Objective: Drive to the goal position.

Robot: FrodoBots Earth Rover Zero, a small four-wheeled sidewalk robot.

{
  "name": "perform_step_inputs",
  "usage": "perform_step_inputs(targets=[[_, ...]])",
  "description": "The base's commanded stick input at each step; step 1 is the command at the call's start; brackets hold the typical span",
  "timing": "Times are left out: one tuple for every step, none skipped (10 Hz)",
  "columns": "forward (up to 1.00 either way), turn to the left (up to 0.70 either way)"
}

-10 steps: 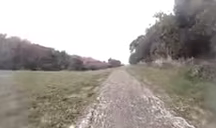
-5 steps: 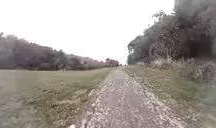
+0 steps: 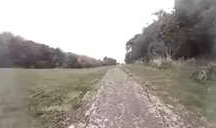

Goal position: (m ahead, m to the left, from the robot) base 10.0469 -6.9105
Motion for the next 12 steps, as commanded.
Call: perform_step_inputs(targets=[[0.60, 0.00], [0.60, 0.00], [0.60, 0.00], [0.60, 0.00], [0.60, 0.00], [0.60, 0.00], [0.60, 0.00], [0.60, 0.00], [0.60, 0.00], [0.60, 0.00], [0.60, -0.05], [0.60, -0.14]])
